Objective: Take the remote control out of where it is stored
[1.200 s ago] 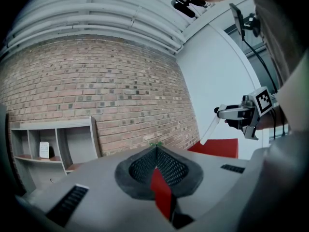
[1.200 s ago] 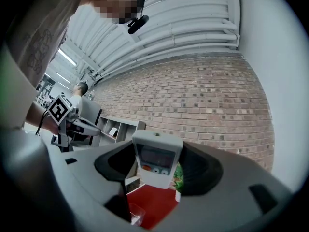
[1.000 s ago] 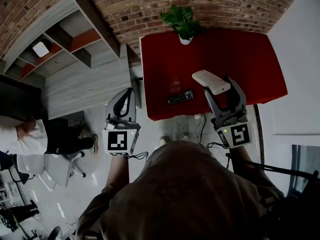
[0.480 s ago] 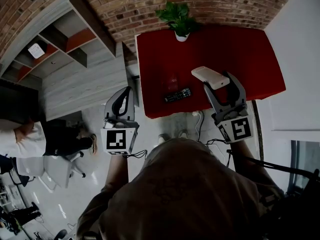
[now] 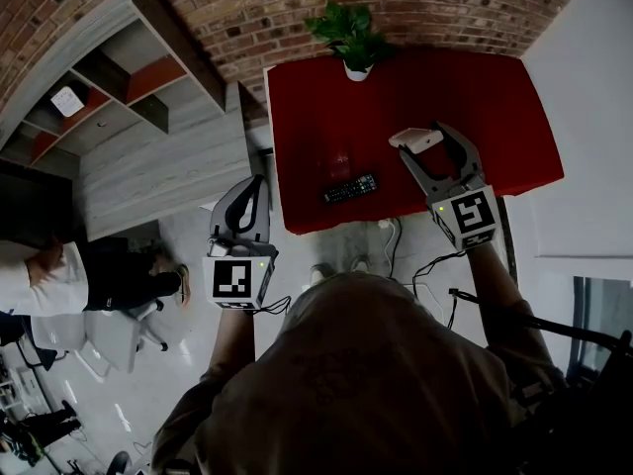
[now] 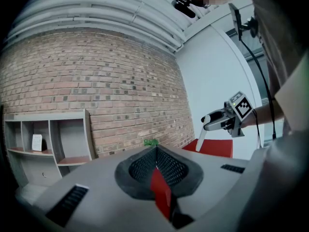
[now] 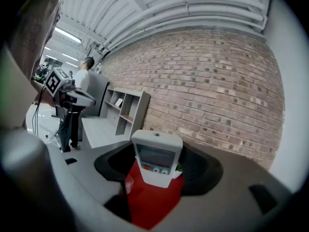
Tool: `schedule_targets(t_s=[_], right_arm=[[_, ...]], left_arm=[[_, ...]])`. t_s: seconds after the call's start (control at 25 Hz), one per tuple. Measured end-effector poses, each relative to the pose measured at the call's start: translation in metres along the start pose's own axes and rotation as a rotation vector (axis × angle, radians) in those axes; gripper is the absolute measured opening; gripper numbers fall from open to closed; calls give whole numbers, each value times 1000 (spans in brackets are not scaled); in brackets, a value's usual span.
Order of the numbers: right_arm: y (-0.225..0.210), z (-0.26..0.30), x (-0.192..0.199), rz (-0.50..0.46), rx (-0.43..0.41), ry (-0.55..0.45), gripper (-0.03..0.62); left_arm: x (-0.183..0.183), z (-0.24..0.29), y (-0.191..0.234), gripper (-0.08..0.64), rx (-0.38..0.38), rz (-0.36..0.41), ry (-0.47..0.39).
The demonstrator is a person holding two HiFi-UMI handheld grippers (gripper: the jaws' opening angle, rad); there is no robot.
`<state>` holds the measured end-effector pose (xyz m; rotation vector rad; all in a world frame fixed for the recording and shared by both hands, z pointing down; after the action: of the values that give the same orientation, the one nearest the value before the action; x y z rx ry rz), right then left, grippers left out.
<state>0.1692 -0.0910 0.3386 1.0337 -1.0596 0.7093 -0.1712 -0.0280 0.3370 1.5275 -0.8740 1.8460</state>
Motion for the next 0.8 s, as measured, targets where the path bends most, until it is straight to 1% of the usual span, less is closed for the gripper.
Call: schedule_targets(t_s=[0.2,0.36,0.44,0.6,0.8], right_arm=[[-7,33,14,-91,-103,128,290],[-4,57,29,-165,-248,251,290],[1,67,34,-202,-306,298,290],[6,85,46,-274,-372,366,290],[14,106,67,-300,-430,438,290]], left_arm=[[7,5,-6,9,20,-14,15],[10,8,-8,9,31,-24,23],[12,9,-8,9,30,-27,29],[17,9,-5,9,18,-34,42],[23,8,-2,9,4,-51,59]])
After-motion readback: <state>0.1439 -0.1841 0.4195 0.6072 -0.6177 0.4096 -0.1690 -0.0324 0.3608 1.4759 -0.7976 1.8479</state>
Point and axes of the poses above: the fingertips, and each gripper's own axes: z forward along the fingers, y to its left, x out of its underside, the point moved 9 cm from there along -z, backward along the fingers, and after that the axes turned 12 degrees about x, right-handed, at the moved point
